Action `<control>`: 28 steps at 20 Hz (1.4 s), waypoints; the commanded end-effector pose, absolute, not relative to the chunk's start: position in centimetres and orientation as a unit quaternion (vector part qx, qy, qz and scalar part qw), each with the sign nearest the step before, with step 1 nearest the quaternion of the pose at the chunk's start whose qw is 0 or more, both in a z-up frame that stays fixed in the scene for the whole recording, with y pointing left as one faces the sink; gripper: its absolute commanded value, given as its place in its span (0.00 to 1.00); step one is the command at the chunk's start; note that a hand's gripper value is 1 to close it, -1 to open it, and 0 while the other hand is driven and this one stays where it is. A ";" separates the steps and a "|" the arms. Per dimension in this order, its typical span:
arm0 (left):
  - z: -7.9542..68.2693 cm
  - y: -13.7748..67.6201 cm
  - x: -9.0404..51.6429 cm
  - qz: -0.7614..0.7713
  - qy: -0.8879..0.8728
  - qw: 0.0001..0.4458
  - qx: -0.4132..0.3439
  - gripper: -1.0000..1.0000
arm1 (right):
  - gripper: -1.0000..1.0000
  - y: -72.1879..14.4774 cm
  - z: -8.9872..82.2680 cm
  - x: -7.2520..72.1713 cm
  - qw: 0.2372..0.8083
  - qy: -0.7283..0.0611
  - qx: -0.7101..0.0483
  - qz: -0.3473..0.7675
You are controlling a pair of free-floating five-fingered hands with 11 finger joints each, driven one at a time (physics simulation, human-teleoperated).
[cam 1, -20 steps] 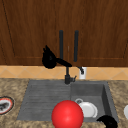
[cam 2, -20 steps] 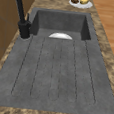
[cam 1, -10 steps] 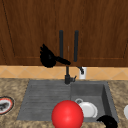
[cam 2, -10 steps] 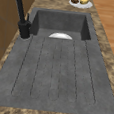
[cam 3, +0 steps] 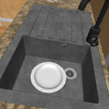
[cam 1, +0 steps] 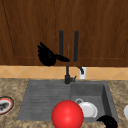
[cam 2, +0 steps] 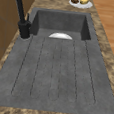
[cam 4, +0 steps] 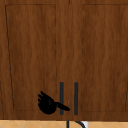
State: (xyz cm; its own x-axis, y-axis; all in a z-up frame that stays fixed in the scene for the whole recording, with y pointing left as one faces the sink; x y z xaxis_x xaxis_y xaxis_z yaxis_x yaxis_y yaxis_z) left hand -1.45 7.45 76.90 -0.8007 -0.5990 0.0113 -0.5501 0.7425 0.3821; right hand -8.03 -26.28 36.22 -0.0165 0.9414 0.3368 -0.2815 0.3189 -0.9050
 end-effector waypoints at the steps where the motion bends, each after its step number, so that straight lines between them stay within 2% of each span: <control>1: 77.0 6.8 -1.0 -0.175 -0.916 0.078 0.353 0.00 | 0.50 -26.3 36.2 -8.0 0.625 -0.519 -0.318 0.489; 4: 77.0 6.2 -0.7 -0.176 -0.911 0.071 0.366 0.00 | 0.50 -26.3 36.2 -8.0 0.625 -0.519 -0.318 0.489; 7: 77.0 5.2 -0.6 -0.191 -0.916 0.056 0.348 0.00 | 0.50 -26.3 36.2 -8.0 0.625 -0.519 -0.318 0.489; 13: 77.0 4.6 -0.3 -0.177 -0.923 0.058 0.338 0.00 | 0.50 -26.3 36.2 -8.0 0.625 -0.519 -0.318 0.489; 28: 74.8 4.5 7.0 -0.174 -0.923 0.060 0.339 0.00 | 0.50 -26.3 36.2 -8.0 0.625 -0.519 -0.318 0.489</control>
